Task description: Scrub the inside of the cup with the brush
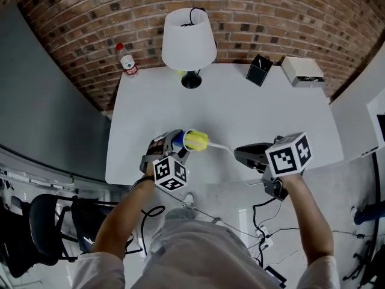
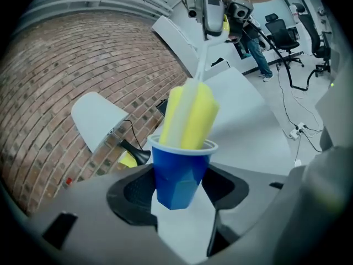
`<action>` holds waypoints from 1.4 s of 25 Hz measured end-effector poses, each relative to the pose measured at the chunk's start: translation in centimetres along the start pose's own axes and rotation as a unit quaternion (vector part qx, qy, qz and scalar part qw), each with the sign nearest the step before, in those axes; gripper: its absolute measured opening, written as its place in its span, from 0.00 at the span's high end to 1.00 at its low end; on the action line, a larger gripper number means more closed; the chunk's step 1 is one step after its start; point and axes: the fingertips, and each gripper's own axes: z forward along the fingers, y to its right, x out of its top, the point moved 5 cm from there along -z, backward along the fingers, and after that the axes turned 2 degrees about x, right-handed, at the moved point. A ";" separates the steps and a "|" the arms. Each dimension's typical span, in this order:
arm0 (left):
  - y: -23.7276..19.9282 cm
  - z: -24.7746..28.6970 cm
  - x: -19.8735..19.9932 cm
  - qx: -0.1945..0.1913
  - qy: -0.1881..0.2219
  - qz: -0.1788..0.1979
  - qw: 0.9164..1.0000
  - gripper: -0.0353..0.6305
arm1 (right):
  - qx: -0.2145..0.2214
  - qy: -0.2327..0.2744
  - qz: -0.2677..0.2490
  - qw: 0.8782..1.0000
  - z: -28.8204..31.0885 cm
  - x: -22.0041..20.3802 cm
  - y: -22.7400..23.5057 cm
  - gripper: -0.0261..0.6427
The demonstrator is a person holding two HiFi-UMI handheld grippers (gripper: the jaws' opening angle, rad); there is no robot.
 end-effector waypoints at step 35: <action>1.5 10.0 4.3 -0.132 0.078 -0.250 0.956 0.55 | -0.119 0.247 0.047 0.960 2.4 0.7 4.6 0.92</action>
